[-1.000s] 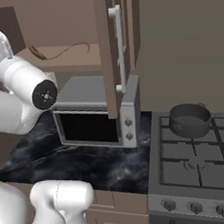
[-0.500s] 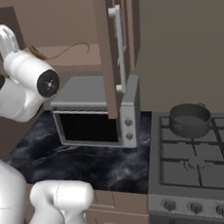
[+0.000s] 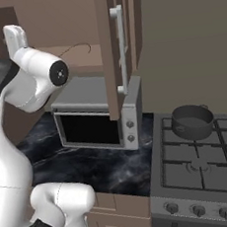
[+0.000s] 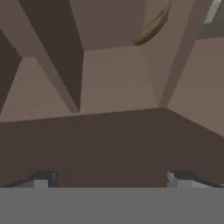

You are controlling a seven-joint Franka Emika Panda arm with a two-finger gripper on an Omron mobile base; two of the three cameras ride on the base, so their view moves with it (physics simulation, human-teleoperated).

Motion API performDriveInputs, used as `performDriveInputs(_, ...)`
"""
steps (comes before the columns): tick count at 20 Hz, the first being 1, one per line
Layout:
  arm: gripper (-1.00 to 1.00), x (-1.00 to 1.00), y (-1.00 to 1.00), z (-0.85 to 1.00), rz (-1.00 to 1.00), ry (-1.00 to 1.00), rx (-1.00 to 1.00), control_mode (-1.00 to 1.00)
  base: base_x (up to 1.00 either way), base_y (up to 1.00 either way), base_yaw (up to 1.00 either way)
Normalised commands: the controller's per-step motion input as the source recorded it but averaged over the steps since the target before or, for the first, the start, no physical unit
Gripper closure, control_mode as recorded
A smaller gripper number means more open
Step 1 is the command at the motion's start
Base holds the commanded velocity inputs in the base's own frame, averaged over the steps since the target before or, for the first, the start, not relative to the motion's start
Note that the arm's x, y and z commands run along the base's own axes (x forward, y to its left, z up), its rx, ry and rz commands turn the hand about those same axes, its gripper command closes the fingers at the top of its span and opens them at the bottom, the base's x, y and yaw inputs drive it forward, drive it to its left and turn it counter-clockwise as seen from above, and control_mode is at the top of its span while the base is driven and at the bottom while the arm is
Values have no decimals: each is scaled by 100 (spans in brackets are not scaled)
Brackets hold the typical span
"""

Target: Open the cabinet and move the ladle to the pot. Then close the cabinet.

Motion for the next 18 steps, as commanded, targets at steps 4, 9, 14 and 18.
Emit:
performDriveInputs(4,-100,21,16,-11,8,6,0,-100,0,0,0)
performDriveInputs(9,-100,31,16,-14,7,9,3,-100,0,0,0)
performDriveInputs(14,-100,24,31,-12,6,5,1,-100,0,0,0)
performDriveInputs(18,-100,0,64,-5,0,2,1,-100,0,0,0)
